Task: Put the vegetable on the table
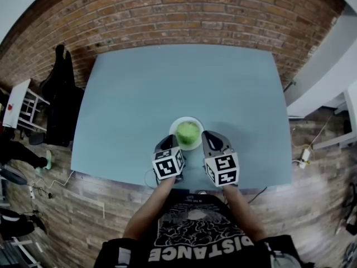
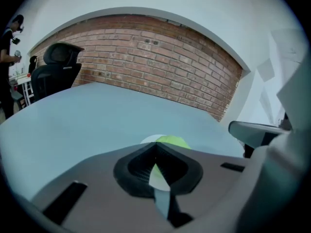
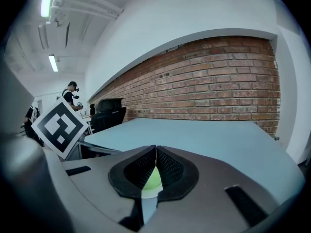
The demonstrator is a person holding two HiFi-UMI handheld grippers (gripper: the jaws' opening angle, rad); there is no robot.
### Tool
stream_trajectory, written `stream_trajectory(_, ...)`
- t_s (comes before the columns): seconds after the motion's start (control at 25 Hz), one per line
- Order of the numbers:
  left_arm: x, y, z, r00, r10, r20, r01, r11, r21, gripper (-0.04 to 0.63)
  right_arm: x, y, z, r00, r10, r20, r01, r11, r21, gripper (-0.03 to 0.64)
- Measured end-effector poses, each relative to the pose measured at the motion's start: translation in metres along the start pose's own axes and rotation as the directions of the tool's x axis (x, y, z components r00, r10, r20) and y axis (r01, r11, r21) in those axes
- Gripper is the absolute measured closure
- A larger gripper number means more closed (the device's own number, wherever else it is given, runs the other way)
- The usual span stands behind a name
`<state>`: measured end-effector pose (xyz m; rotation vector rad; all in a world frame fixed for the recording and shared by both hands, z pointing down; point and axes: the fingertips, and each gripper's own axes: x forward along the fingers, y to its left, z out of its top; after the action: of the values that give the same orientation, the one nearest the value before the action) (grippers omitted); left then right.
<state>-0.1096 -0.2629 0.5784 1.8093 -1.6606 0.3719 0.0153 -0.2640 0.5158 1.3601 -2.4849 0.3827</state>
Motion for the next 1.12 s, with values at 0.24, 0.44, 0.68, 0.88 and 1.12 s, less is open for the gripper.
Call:
stream_trajectory(0.24, -0.027, -0.024, 0.021, 0.992, -0.067, 0.103, 0.062, 0.997, 0.054, 0.595, -0.008, 0.011, 0.004, 1.0, 0.026, 0.017, -0.026, 1.0, -0.011, 0.607)
stream_trajectory(0.44, -0.049, -0.047, 0.034, 0.973, -0.151, 0.177, 0.13, 0.984, 0.125, 0.595, -0.017, 0.017, 0.008, 0.999, 0.039, 0.037, -0.039, 0.999, -0.005, 0.607)
stream_trajectory(0.68, -0.07, -0.07, 0.039, 0.951, -0.206, 0.229, 0.154, 0.962, 0.224, 0.595, -0.03, 0.023, 0.013, 0.996, 0.057, 0.064, -0.057, 0.998, -0.011, 0.607)
stream_trajectory(0.88, -0.083, -0.08, 0.036, 0.944, -0.231, 0.234, 0.169, 0.952, 0.256, 0.594, -0.042, 0.026, 0.017, 0.994, 0.069, 0.08, -0.068, 0.997, -0.024, 0.607)
stream_trajectory(1.12, -0.094, -0.092, 0.03, 0.937, -0.255, 0.239, 0.178, 0.936, 0.302, 0.595, -0.053, 0.032, 0.014, 0.993, 0.089, 0.076, -0.086, 0.996, -0.039, 0.607)
